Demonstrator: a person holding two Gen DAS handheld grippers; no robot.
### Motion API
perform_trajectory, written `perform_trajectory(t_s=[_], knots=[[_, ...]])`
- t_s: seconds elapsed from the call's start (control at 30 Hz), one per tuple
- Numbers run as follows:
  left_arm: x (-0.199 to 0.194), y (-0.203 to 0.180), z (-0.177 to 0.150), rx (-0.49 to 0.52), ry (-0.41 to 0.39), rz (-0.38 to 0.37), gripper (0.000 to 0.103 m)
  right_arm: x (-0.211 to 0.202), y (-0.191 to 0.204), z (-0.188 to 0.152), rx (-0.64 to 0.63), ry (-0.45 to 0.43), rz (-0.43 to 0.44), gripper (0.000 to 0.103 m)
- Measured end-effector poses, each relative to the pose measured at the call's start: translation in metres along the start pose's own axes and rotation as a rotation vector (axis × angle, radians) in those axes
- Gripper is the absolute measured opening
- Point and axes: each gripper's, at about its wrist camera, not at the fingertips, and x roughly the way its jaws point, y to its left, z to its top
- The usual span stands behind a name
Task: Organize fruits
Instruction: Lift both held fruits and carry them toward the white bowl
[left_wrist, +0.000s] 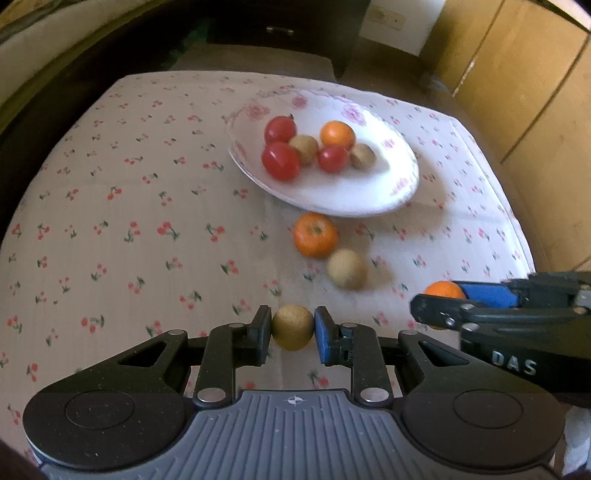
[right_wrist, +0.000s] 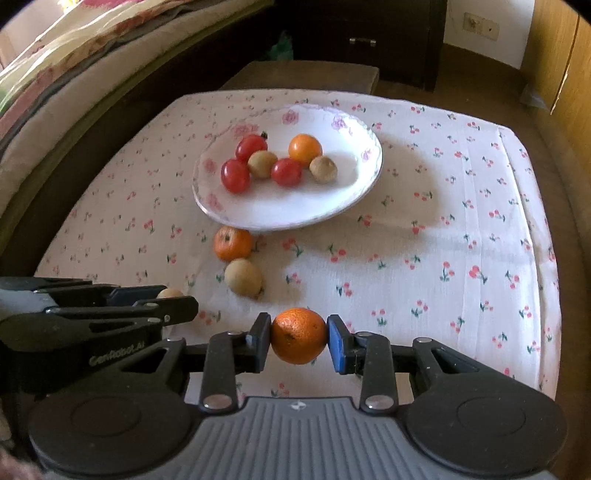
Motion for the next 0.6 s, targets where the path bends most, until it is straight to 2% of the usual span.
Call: perform_trajectory(t_s=[0.23, 0.4, 0.47, 0.6], knots=[[0.002, -0.008, -0.01, 0.037, 0.022, 0.017, 0.034, 0.008, 0.006, -0.009, -0.034, 0.03, -0.014, 0.033], [0.005, -0.012, -0.011, 0.066, 0.013, 0.038, 0.037, 0.013, 0.004, -0.011, -0.031, 0.03, -0.01, 0.034], [0.006, -0.012, -0.01, 0.064, 0.013, 0.034, 0.042, 0.014, 0.002, -0.012, -0.026, 0.035, -0.009, 0.034], [0.006, -0.012, -0.009, 0.054, 0.009, 0.029, 0.045, 0.013, 0.001, -0.013, -0.025, 0.031, -0.01, 0.034]])
